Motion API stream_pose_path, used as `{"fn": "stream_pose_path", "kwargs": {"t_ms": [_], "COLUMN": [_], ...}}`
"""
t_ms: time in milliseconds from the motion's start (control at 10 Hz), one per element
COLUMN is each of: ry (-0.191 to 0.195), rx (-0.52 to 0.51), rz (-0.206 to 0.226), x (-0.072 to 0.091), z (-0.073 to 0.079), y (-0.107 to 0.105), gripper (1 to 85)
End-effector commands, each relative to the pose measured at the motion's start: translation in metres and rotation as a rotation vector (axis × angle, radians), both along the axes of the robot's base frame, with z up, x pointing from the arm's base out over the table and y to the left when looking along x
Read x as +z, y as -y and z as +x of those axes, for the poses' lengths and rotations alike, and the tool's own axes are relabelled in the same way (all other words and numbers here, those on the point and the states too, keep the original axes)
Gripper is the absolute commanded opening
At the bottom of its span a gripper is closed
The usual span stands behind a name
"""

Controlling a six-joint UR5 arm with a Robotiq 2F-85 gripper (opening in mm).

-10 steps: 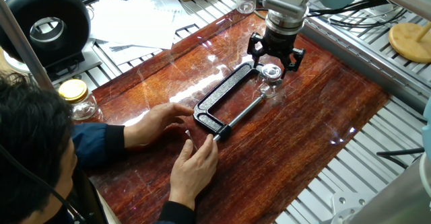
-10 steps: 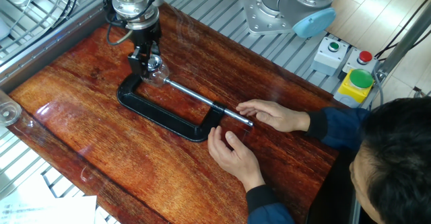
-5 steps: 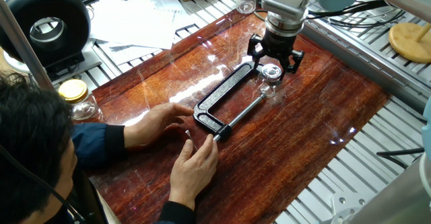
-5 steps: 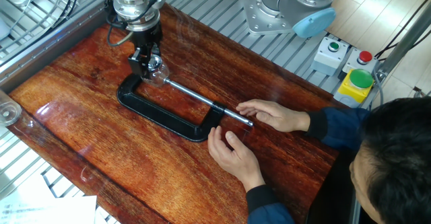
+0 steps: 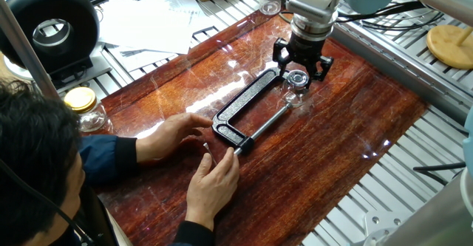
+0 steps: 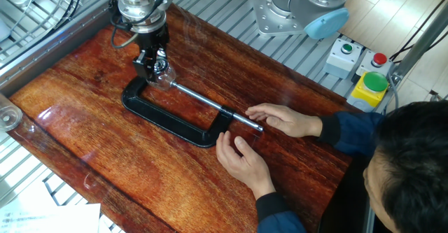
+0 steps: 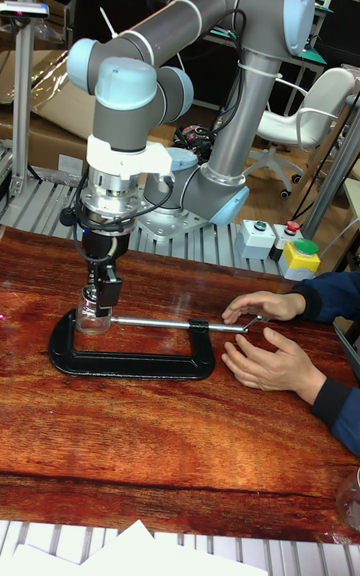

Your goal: Screw the lid onto the jar

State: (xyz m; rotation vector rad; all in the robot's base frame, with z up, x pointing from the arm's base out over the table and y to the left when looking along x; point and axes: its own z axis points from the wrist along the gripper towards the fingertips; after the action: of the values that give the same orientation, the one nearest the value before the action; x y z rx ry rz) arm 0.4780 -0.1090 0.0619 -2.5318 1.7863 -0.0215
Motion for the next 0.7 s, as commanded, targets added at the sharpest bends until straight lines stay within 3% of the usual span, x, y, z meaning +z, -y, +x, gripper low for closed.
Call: {"fn": "stream_pose_path", "kwargs": {"t_ms": [0, 600], "ry": [0.000, -0.008], "rx": [-0.023, -0.036], "rz": [0.011, 0.008], "x": [0.0007, 0.0008], "z": [0.0001, -0.0019], "y": [-0.0018, -0.0011], "gripper": [65.0, 64.7]}}
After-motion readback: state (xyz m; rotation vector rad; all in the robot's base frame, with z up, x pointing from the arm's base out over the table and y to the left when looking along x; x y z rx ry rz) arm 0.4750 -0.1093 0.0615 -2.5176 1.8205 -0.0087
